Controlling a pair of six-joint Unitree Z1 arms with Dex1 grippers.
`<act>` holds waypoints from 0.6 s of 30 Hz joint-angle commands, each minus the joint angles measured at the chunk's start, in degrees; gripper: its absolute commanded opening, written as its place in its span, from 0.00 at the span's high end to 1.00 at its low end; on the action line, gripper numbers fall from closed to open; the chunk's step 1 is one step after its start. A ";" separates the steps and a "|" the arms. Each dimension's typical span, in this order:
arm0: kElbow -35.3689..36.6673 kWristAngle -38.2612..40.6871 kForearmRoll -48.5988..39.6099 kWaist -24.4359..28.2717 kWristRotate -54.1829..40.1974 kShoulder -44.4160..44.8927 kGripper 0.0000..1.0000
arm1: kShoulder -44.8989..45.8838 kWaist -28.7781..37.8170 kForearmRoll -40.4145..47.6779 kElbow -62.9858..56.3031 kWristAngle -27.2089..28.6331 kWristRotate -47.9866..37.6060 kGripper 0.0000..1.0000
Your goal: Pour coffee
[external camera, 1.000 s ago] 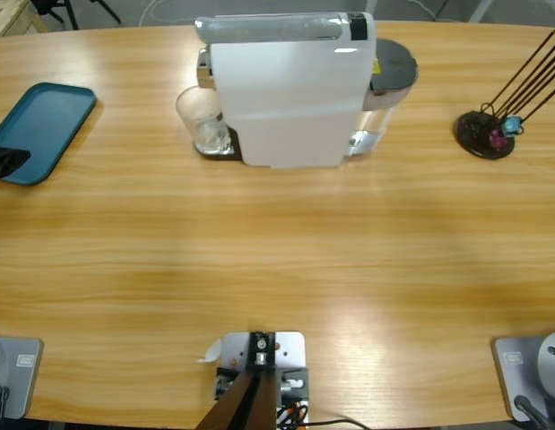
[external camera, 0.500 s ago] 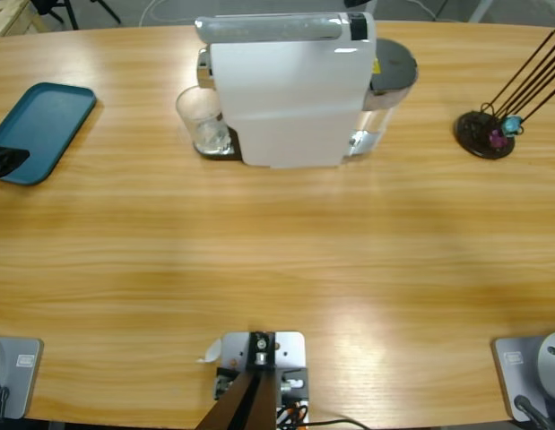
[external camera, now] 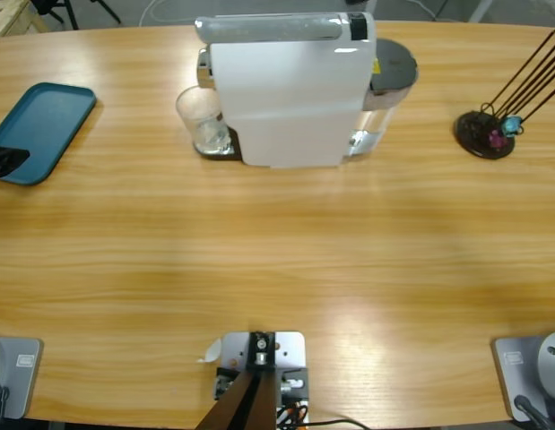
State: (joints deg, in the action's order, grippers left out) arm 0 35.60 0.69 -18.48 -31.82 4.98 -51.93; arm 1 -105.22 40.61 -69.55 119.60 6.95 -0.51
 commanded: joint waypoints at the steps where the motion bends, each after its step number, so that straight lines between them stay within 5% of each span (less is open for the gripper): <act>1: -2.20 0.62 0.38 0.44 0.65 1.48 0.00 | -9.37 -2.53 -9.15 12.02 2.42 3.18 1.00; 18: -2.20 0.62 0.38 0.44 0.65 1.31 0.00 | -17.55 -2.55 -14.65 19.48 -0.10 3.68 1.00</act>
State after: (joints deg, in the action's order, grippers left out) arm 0 35.52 0.70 -18.48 -31.81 4.98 -51.93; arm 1 -119.01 38.55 -83.41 138.09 7.88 2.70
